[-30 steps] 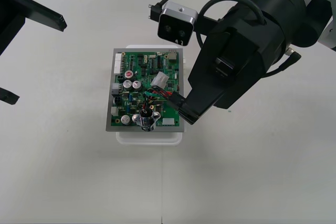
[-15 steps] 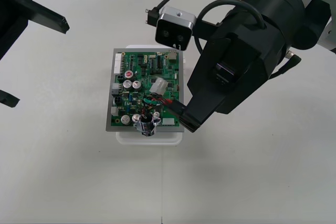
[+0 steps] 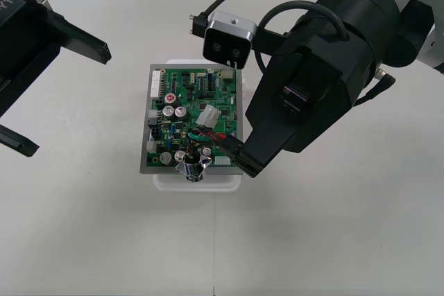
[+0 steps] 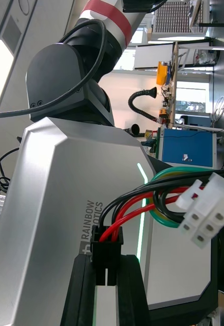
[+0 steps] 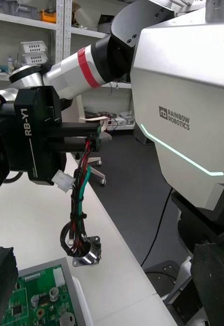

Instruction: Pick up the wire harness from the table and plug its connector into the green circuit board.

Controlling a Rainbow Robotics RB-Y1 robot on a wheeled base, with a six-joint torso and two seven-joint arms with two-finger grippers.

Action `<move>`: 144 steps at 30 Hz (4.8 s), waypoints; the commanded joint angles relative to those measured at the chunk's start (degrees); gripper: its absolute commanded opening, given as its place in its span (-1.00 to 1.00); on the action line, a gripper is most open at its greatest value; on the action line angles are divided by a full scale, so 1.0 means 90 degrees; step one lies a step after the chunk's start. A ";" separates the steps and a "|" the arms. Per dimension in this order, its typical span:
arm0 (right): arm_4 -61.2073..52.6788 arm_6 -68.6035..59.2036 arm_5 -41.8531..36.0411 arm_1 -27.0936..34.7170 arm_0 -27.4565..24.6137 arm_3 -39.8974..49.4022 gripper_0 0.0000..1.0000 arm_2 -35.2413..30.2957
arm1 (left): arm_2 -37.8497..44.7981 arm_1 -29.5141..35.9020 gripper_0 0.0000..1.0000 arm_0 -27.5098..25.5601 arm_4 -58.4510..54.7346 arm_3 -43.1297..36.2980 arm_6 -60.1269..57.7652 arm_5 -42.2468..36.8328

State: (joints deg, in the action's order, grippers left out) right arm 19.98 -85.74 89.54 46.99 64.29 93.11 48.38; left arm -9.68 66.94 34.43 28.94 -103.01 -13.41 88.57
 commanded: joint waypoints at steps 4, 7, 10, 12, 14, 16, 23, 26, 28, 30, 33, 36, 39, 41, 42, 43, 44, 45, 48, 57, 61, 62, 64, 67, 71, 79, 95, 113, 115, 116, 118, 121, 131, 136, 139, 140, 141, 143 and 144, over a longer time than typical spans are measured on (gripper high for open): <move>-0.0111 -0.0190 0.0051 -0.0114 0.0259 0.0211 -1.00 0.0074 | -0.0399 -0.0231 1.00 0.0559 -0.0100 -0.0127 -0.0404 0.0159; -0.0111 -0.0190 0.0051 -0.0114 0.0249 0.0230 -1.00 0.0084 | -0.0467 -0.0280 1.00 0.0657 -0.0090 -0.0127 -0.0414 0.0159; -0.0101 -0.0190 0.0051 -0.0114 0.0249 0.0250 -1.00 0.0084 | -0.0565 -0.0348 1.00 0.0764 -0.0090 -0.0127 -0.0443 0.0159; -0.0101 -0.0200 0.0051 -0.0114 0.0249 0.0260 -1.00 0.0074 | -0.0614 -0.0407 1.00 0.0813 -0.0061 -0.0127 -0.0472 0.0159; -0.0101 -0.0190 0.0051 -0.0114 0.0249 0.0279 -1.00 0.0084 | -0.0623 -0.0475 1.00 0.0852 -0.0022 -0.0127 -0.0502 0.0159; -0.0101 -0.0200 0.0051 -0.0114 0.0249 0.0289 -1.00 0.0074 | -0.0623 -0.0573 1.00 0.0920 0.0047 -0.0127 -0.0541 0.0159; -0.0101 -0.0190 0.0051 -0.0114 0.0249 0.0299 -1.00 0.0074 | -0.0692 -0.0768 1.00 0.1067 0.0144 -0.0137 -0.0717 0.0159; -0.0101 -0.0190 0.0051 -0.0114 0.0249 0.0289 -1.00 0.0074 | -0.0868 -0.0778 1.00 0.1165 0.0144 -0.0146 -0.0765 0.0159; -0.0101 -0.0190 0.0051 -0.0114 0.0249 0.0289 -1.00 0.0074 | -0.0985 -0.0797 1.00 0.1223 0.0144 -0.0176 -0.0804 0.0159; -0.0101 -0.0190 0.0051 -0.0114 0.0249 0.0289 -1.00 0.0074 | -0.1024 -0.0797 1.00 0.1223 0.0144 -0.0244 -0.0834 0.0159; -0.0101 -0.0190 0.0051 -0.0114 0.0249 0.0279 -1.00 0.0074 | -0.1024 -0.0797 1.00 0.1223 0.0174 -0.0361 -0.0912 0.0051; -0.0101 -0.0190 0.0051 -0.0114 0.0249 0.0269 -1.00 0.0074 | -0.1024 -0.0797 1.00 0.1223 0.0242 -0.0478 -0.0990 -0.0085; -0.0101 -0.0190 0.0051 -0.0114 0.0249 0.0269 -1.00 0.0074 | -0.1024 -0.0817 1.00 0.1223 0.0252 -0.0537 -0.1058 -0.0212; -0.0101 -0.0190 0.0051 -0.0114 0.0249 0.0269 -1.00 0.0074 | -0.1024 -0.0836 1.00 0.1223 0.0252 -0.0586 -0.1088 -0.0300; -0.0101 -0.0190 0.0051 -0.0114 0.0249 0.0269 -1.00 0.0074 | -0.1024 -0.0875 1.00 0.1223 0.0291 -0.0596 -0.1107 -0.0339; -0.0101 -0.0190 0.0051 -0.0114 0.0249 0.0269 -1.00 0.0074 | -0.1024 -0.0914 1.00 0.1223 0.0301 -0.0605 -0.1146 -0.0378; -0.0101 -0.0190 0.0051 -0.0114 0.0249 0.0269 -1.00 0.0074 | -0.1024 -0.0944 1.00 0.1223 0.0310 -0.0615 -0.1156 -0.0388; -0.0101 -0.0190 0.0051 -0.0114 0.0249 0.0269 -1.00 0.0074 | -0.1024 -0.0993 1.00 0.1223 0.0369 -0.0615 -0.1175 -0.0427; -0.0101 -0.0190 0.0051 -0.0123 0.0249 0.0269 -1.00 0.0074 | -0.1024 -0.1100 1.00 0.1223 0.0457 -0.0654 -0.1224 -0.0525; -0.0052 -0.0190 0.0051 -0.0114 0.0259 0.0269 -1.00 0.0074 | -0.1024 -0.1217 1.00 0.1243 0.0603 -0.0898 -0.1439 -0.0964; -0.0042 -0.0180 0.0051 -0.0114 0.0249 0.0269 -1.00 0.0074 | -0.1024 -0.1325 1.00 0.1262 0.0711 -0.0947 -0.1566 -0.1072; -0.0042 -0.0190 0.0051 -0.0114 0.0259 0.0269 -1.00 0.0074 | -0.1024 -0.1354 1.00 0.1272 0.0740 -0.0947 -0.1595 -0.1091; -0.0042 -0.0161 0.0051 -0.0114 0.0249 0.0269 -1.00 0.0074 | -0.1024 -0.1393 1.00 0.1291 0.0750 -0.0947 -0.1644 -0.1120; -0.0042 -0.0141 0.0051 -0.0114 0.0249 0.0269 -1.00 0.0074 | -0.1024 -0.1491 1.00 0.1360 0.0808 -0.0947 -0.1742 -0.1160; -0.0042 -0.0141 0.0051 -0.0114 0.0249 0.0269 -1.00 0.0074 | -0.1024 -0.1598 1.00 0.1370 0.0847 -0.0996 -0.1849 -0.1238; -0.0042 -0.0141 0.0051 -0.0114 0.0249 0.0269 -1.00 0.0074 | -0.1024 -0.1637 1.00 0.1370 0.0906 -0.1191 -0.2045 -0.1443; -0.0052 -0.0141 0.0051 -0.0114 0.0249 0.0269 -1.00 0.0074 | -0.1024 -0.1852 1.00 0.1370 0.1258 -0.1387 -0.2328 -0.1511; -0.0052 -0.0141 0.0051 -0.0114 0.0249 0.0269 -1.00 0.0074 | -0.1024 -0.1901 1.00 0.1360 0.1326 -0.1670 -0.2611 -0.1638; -0.0052 -0.0141 0.0051 -0.0114 0.0249 0.0269 -1.00 0.0074 | -0.1024 -0.1901 1.00 0.1360 0.1326 -0.1689 -0.2631 -0.1638; -0.0052 -0.0141 0.0051 -0.0114 0.0249 0.0269 -1.00 0.0074 | -0.1024 -0.1901 1.00 0.1350 0.1326 -0.1699 -0.2631 -0.1638; -0.0052 -0.0141 0.0051 -0.0114 0.0249 0.0269 -1.00 0.0074 | -0.1024 -0.1891 1.00 0.1350 0.1336 -0.1699 -0.2650 -0.1638; -0.0052 -0.0141 0.0051 -0.0123 0.0249 0.0269 -1.00 0.0074 | -0.1024 -0.1891 1.00 0.1350 0.1355 -0.1699 -0.2670 -0.1638; -0.0052 -0.0141 0.0051 -0.0114 0.0249 0.0269 -1.00 0.0074 | -0.1112 -0.1901 1.00 0.1370 0.1511 -0.1719 -0.2718 -0.1638; -0.0052 -0.0112 0.0051 -0.0123 0.0249 0.0269 -1.00 0.0074 | -0.1112 -0.1891 1.00 0.1360 0.1521 -0.1728 -0.2728 -0.1638; -0.0052 -0.0122 0.0051 -0.0114 0.0249 0.0269 -1.00 0.0074 | -0.1112 -0.1901 1.00 0.1370 0.1511 -0.1738 -0.2738 -0.1638; -0.0052 -0.0122 0.0051 -0.0123 0.0259 0.0269 -1.00 0.0074 | -0.1121 -0.1901 1.00 0.1370 0.1511 -0.1738 -0.2738 -0.1638; -0.0052 -0.0122 0.0051 -0.0123 0.0249 0.0269 -1.00 0.0074 | -0.1121 -0.1901 1.00 0.1370 0.1511 -0.1738 -0.2738 -0.1638; -0.0052 -0.0122 0.0051 -0.0114 0.0249 0.0269 -1.00 0.0074 | -0.1112 -0.1901 1.00 0.1360 0.1521 -0.1738 -0.2738 -0.1638; -0.0052 -0.0112 0.0051 -0.0123 0.0249 0.0269 -1.00 0.0074 | -0.1121 -0.1901 1.00 0.1370 0.1521 -0.1748 -0.2738 -0.1638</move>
State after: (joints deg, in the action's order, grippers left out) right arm 19.98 -85.74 89.54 46.72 64.29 94.34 48.39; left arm -18.70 50.81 44.24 42.45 -116.99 -34.78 76.59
